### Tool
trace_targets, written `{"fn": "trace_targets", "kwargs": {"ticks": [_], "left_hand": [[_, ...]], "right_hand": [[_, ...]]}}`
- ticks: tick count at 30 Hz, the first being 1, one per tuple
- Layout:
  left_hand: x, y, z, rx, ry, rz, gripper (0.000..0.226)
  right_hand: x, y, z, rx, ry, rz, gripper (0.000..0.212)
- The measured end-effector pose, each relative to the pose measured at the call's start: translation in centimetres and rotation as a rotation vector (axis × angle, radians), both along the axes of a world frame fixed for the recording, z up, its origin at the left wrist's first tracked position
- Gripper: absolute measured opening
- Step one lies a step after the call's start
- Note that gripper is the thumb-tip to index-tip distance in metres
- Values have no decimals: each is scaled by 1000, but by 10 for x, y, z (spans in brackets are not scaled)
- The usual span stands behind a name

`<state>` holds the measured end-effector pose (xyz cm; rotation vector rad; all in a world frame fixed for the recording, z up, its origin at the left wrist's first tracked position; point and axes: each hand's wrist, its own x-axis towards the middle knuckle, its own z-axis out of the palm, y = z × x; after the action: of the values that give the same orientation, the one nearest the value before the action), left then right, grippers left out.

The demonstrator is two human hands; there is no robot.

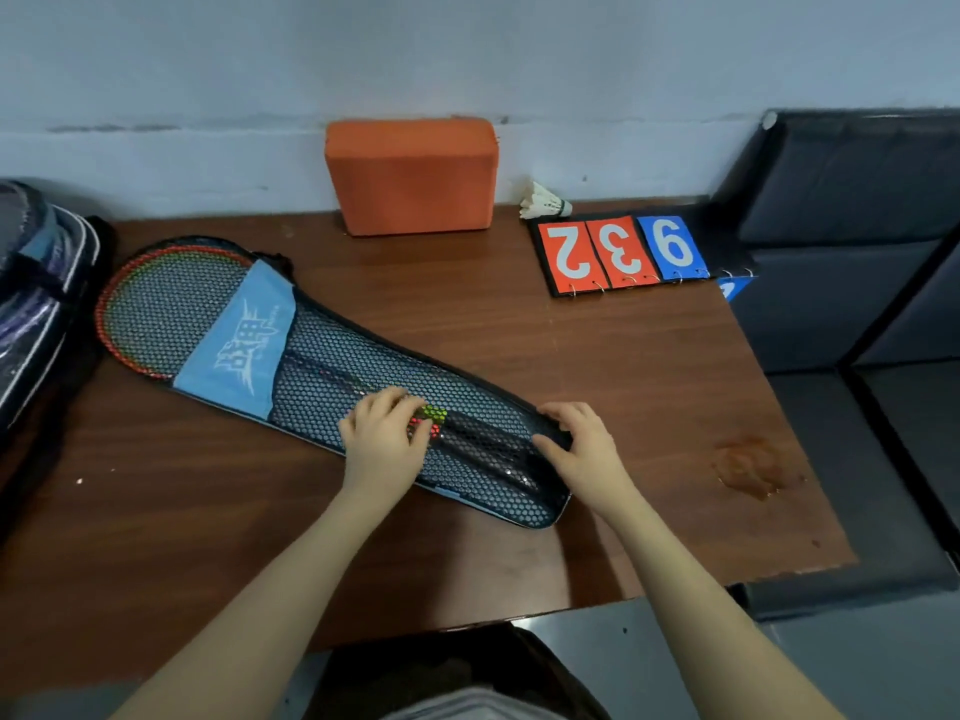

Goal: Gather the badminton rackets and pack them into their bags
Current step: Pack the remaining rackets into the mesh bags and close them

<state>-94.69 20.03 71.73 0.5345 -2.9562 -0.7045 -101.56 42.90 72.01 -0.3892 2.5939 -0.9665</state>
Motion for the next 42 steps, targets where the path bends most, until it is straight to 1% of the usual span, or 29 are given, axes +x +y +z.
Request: {"fn": "trace_targets", "kwargs": {"ticks": [1, 3, 5, 6, 8, 10, 12, 14, 15, 17, 19, 21, 23, 25, 27, 31, 35, 37, 40, 42], "left_hand": [[6, -5, -3, -19, -47, 35, 35], [16, -13, -8, -53, -212, 47, 47], [25, -20, -16, -49, -357, 26, 53], [29, -23, -19, -47, -397, 13, 55], [38, -27, -25, -78, -435, -16, 56], [45, -33, -27, -117, -449, -39, 55], [50, -43, -26, -102, -461, -49, 54], [58, -53, -24, -91, -436, -49, 55], [64, -58, -23, -98, -409, -43, 60], [78, -67, -20, -119, -354, -39, 77], [89, -74, -19, -105, -323, -42, 81], [95, -79, -19, -75, -268, 1, 77], [97, -87, -16, -71, -202, 116, 65], [95, -95, -14, -59, -202, 247, 55], [91, -105, -12, -28, -251, 354, 58], [81, -125, -11, 108, -311, 477, 64], [79, -132, -14, 183, -268, 420, 72], [80, -134, -16, 278, -209, 392, 74], [83, -137, -19, 541, -33, 351, 74], [82, -139, -19, 619, 68, 313, 72]], "right_hand": [[-4, -9, -2, 27, 4, -2, 35], [-12, -26, -6, 105, 19, 20, 39], [-19, -43, -8, 194, 44, 82, 45], [-21, -50, -9, 231, 60, 132, 48], [-24, -61, -12, 305, 81, 257, 50], [-22, -68, -17, 381, 104, 359, 47], [-14, -70, -18, 407, 161, 382, 41], [0, -73, -19, 358, 237, 364, 36], [8, -75, -19, 329, 256, 359, 33], [19, -82, -19, 278, 246, 351, 30], [22, -93, -18, 225, 197, 342, 28], [20, -109, -17, 176, 158, 353, 28], [16, -129, -16, 155, 128, 357, 33], [10, -148, -17, 161, 115, 357, 37], [3, -167, -17, 160, 110, 363, 38], [-6, -202, -14, 207, 88, 358, 36], [-6, -222, -13, 272, 71, 365, 41], [-2, -223, -9, 254, 80, 319, 42], [11, -219, -3, 212, 166, 260, 42], [24, -218, -1, 196, 197, 254, 45]]}}
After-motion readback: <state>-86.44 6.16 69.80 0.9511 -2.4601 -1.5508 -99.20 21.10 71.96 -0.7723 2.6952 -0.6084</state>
